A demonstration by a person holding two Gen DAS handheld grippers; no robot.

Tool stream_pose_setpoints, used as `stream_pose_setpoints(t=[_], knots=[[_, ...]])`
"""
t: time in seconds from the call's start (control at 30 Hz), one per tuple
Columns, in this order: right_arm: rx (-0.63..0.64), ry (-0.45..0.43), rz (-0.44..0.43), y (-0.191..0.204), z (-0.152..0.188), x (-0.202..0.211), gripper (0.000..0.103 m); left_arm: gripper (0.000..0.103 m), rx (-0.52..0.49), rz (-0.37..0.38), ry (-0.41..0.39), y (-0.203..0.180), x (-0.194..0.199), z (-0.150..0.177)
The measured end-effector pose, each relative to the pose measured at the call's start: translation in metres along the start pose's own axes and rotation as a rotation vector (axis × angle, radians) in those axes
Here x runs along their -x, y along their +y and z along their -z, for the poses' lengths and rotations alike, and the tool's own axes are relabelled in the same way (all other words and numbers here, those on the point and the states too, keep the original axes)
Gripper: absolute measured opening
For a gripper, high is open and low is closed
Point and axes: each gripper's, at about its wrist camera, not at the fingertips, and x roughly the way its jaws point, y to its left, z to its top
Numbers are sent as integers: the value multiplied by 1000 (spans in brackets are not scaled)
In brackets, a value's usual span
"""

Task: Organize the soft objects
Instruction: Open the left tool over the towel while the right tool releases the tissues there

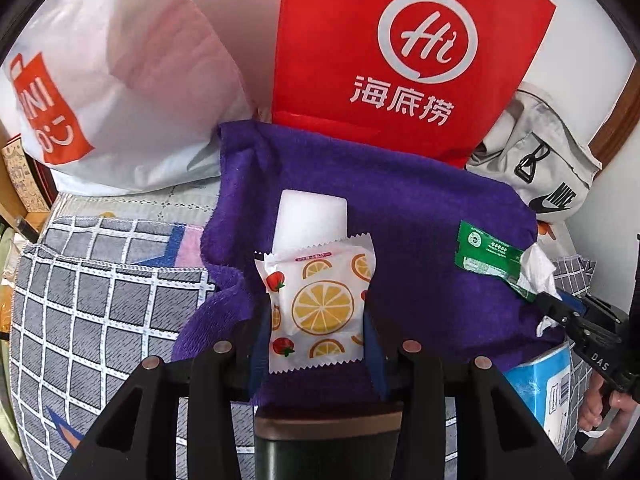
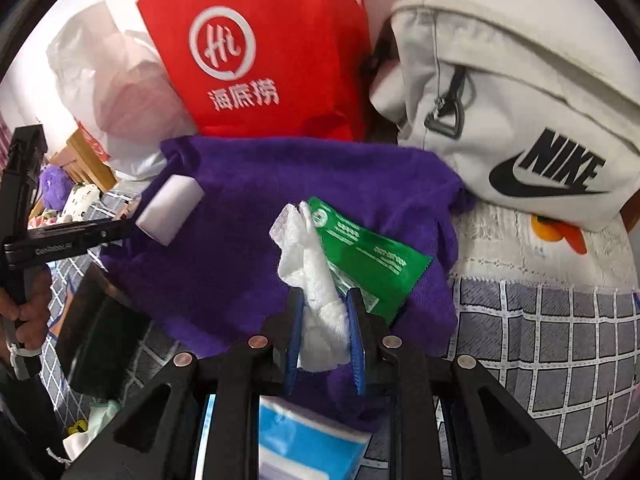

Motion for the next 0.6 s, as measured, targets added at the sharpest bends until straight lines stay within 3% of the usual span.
stream_pose_setpoints(t=[0.3,0.43,0.5,0.57,0.6], knots=[[-21,38,10,-9,2,-15,23,42,8,11,31,0,-13,-2],[-50,40,5,-13,0,-20,24,53,-1,1,49,-2,-18,-3],[-58,50,-2,-14,0,-21,31,59,2,8,53,-2,-18,-3],[-53,39,-4,-13,0,-19,48,71,7,8,46,-2,-16,-2],[-51,26,-6,-12,0,-16,55,72,5,3,40,-2,-14,-2]])
